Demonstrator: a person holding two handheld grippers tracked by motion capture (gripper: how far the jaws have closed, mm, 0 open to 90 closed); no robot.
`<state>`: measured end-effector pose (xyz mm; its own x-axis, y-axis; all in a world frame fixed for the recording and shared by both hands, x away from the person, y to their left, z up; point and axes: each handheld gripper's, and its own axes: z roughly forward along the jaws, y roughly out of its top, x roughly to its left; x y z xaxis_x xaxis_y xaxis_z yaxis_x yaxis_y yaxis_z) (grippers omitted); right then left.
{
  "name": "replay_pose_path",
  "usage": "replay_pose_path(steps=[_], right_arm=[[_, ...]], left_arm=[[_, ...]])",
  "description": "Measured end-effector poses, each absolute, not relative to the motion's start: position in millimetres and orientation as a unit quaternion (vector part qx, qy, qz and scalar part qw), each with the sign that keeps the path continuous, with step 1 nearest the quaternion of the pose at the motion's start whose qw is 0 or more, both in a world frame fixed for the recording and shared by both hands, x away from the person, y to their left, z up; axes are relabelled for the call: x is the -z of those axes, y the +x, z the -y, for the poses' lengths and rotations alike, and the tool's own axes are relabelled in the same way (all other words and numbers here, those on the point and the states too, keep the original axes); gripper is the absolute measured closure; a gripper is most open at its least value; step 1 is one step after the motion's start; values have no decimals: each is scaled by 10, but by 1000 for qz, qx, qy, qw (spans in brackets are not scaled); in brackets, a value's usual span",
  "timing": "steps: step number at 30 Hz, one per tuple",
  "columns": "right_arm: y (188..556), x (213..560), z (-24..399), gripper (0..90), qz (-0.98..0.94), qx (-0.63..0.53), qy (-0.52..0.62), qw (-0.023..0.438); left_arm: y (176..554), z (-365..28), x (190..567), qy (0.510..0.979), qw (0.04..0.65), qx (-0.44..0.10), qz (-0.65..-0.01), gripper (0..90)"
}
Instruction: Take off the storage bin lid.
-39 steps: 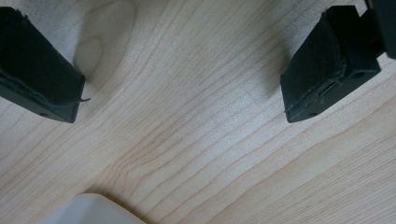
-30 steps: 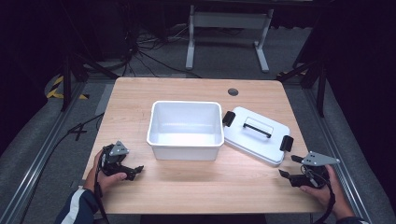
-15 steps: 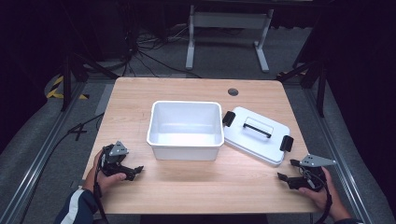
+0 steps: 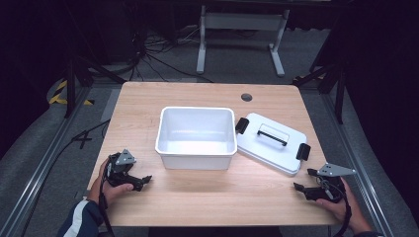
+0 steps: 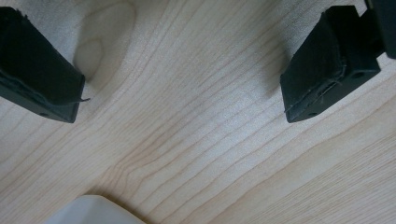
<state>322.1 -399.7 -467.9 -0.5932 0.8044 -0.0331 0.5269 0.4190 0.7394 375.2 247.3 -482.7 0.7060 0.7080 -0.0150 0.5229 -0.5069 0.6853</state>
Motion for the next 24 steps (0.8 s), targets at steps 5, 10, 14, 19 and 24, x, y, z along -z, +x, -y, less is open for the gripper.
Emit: replay_pose_path(steps=[5, 10, 14, 19, 24], right_arm=[[3220, 4678, 3997, 169, -819, -353, 407, 196], [3220, 4680, 3996, 169, -819, -353, 407, 197], [3221, 4681, 3996, 169, -819, -354, 407, 197], [3222, 4681, 3997, 168, -819, -354, 407, 197], [3221, 4681, 3997, 166, -819, -353, 408, 197]], left_arm=[[3748, -2470, 4829, 857, 344, -132, -361, 2], [3748, -2470, 4828, 857, 343, -132, -361, 2], [3748, -2470, 4829, 857, 344, -132, -362, 2], [3749, -2469, 4831, 856, 345, -132, -361, 2], [3748, -2470, 4829, 857, 344, -132, -361, 2]])
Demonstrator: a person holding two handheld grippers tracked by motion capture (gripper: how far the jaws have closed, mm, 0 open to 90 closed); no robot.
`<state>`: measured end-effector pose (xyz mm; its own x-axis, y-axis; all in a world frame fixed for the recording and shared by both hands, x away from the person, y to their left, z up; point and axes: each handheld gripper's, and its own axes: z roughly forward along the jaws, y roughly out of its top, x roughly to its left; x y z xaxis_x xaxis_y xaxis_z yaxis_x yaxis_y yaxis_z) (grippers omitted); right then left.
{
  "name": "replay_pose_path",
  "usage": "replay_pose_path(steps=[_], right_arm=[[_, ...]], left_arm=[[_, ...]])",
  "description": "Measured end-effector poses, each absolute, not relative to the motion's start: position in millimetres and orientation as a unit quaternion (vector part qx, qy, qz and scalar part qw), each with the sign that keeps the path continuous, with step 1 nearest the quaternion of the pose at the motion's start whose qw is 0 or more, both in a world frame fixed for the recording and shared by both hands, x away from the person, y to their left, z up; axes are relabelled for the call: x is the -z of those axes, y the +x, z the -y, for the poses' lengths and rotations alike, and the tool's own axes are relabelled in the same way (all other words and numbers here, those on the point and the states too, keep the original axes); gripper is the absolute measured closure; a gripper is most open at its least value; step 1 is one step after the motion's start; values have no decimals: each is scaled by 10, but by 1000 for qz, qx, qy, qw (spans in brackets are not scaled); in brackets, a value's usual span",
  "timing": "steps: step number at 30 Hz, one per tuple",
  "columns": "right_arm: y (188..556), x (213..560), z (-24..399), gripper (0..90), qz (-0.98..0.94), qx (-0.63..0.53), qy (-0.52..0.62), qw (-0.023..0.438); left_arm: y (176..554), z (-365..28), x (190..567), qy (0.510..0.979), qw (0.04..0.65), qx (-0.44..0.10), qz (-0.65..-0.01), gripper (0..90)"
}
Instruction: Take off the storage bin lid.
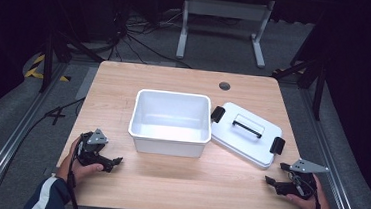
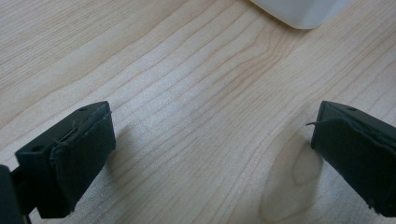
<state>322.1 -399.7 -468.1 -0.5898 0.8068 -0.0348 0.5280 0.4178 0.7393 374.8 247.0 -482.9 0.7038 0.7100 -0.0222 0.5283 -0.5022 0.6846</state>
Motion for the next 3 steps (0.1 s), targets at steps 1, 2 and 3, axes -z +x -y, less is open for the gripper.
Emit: replay_pose_path(steps=[1, 2, 3], right_arm=[[3221, 4681, 3997, 166, -818, -353, 408, 197], [3222, 4680, 3997, 166, -818, -353, 408, 197], [3221, 4679, 3998, 166, -819, -353, 408, 197]], left_arm=[[3748, -2470, 4829, 857, 344, -132, -362, 2], [3749, -2469, 4830, 856, 344, -132, -361, 2], [3749, -2469, 4830, 856, 344, -132, -361, 2]])
